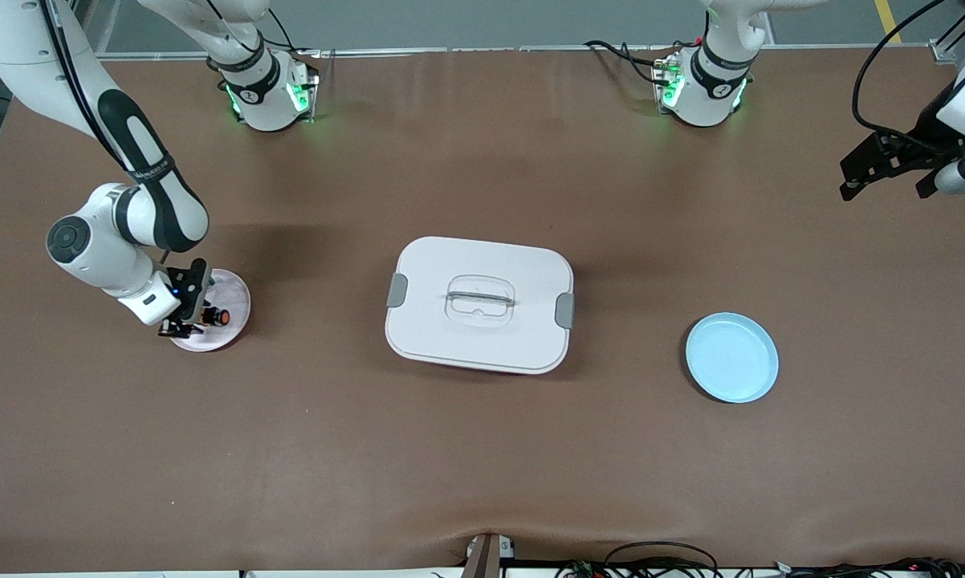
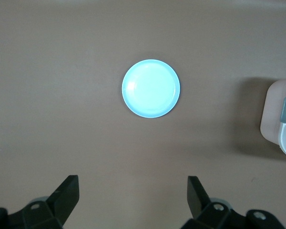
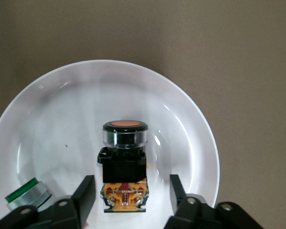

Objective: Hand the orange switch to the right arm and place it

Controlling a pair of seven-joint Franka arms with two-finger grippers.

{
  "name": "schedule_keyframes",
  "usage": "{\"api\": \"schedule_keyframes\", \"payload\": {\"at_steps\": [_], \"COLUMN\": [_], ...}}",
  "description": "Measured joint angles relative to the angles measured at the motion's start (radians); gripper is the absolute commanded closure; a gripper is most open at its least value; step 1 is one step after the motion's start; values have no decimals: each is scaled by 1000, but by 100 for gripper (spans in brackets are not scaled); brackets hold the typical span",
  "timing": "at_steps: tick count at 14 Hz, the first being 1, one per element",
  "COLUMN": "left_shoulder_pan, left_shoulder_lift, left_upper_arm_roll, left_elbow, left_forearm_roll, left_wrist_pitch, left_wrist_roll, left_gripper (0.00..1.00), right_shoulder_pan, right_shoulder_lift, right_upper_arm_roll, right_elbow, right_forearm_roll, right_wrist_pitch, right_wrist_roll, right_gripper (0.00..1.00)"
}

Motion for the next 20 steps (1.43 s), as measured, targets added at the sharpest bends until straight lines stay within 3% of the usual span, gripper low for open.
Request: {"api": "schedule_keyframes", "payload": {"at_steps": [3, 9, 20], "left_shoulder_pan": [-6, -6, -5], "left_shoulder_lift": [0, 3, 4], "left_upper_arm_roll": [0, 0, 0], "left_elbow": [0, 0, 3], "left_forearm_roll": [0, 0, 0], "left_wrist_pitch": [0, 0, 0], "left_wrist_roll": [0, 0, 0], "left_gripper": [0, 0, 0], "right_shoulder_pan": [0, -1, 19], "right_shoulder_lift": [3, -18, -197], "right_upper_arm_roll": [0, -1, 16], "right_elbow": [41, 280, 433], "right_forearm_roll": [0, 1, 1], "right_wrist_pitch": [-99, -534, -958], "right_wrist_roll": [2, 76, 699], "right_gripper": [0, 0, 0]}}
